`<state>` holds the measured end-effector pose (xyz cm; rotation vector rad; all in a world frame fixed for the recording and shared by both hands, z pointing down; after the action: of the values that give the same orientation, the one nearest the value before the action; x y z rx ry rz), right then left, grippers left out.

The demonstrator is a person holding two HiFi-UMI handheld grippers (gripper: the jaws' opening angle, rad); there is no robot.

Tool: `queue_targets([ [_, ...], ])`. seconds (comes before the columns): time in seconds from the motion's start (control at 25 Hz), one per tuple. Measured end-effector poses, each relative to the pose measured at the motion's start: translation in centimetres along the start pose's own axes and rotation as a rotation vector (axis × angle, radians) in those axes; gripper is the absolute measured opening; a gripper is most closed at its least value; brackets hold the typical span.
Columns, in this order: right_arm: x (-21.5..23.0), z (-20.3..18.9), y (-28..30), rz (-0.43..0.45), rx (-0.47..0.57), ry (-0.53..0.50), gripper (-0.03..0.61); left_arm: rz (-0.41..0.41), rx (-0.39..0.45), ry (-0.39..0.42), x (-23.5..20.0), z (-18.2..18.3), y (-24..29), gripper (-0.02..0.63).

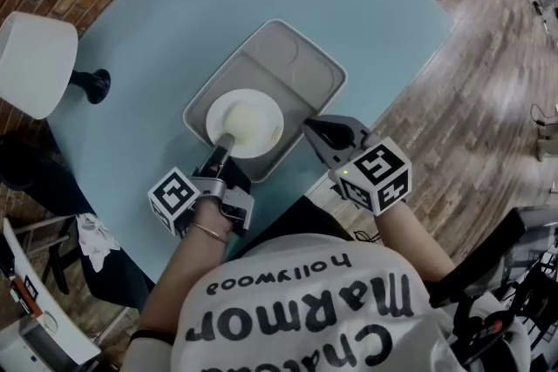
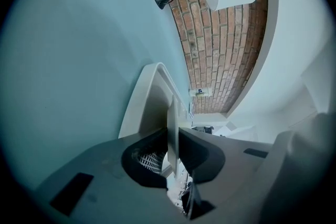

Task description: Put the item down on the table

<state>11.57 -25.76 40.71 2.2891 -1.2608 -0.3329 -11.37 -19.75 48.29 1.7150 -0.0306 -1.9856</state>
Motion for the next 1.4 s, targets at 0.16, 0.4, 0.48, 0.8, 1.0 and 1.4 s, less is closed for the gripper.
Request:
queue_targets([
  [0.16,0.2,0.0,0.4,0.002,-0.002,0.004,0.011,0.039,0.012,0.040,0.5,0.3,0.7,0.038],
  [0.4,0.7,-0.1,0.6,0.007,-0.008,0.015,0.011,0.091,0.044,0.125,1.7,0.8,1.3,0.038],
  [0.48,0.7,-0.2,0.8,0.010,-0.011,0.016,0.011,0.090,0.052,0.136,2.0,0.9,1.4,0.051],
  [0.8,0.8,-0.1,1.2,0.011,-0.011,0.018,0.011,0.117,0.050,0.303,3.3,0.5,1.4,0.229],
  [1.0,0.4,-0.2,1.2,0.006,-0.016,0.020,0.011,0.153,0.061,0.484,3.9,0.7,1.1,0.283],
  [1.4,0.3,-0.3,1.1,0.007,-0.026,0.014,0.011,0.242,-0.057,0.944,4.3,-0.5,1.8,0.365],
])
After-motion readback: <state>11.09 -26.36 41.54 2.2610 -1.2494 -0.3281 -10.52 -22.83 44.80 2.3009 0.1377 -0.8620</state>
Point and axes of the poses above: the fingertips, and each gripper's own axes: y forward along the fingers, x to its right, z out of its top, the point moved 8 cm from there along -y, backward along the fingers, and after that the axes turned 10 degrees about -y, right-handed, at the moved point
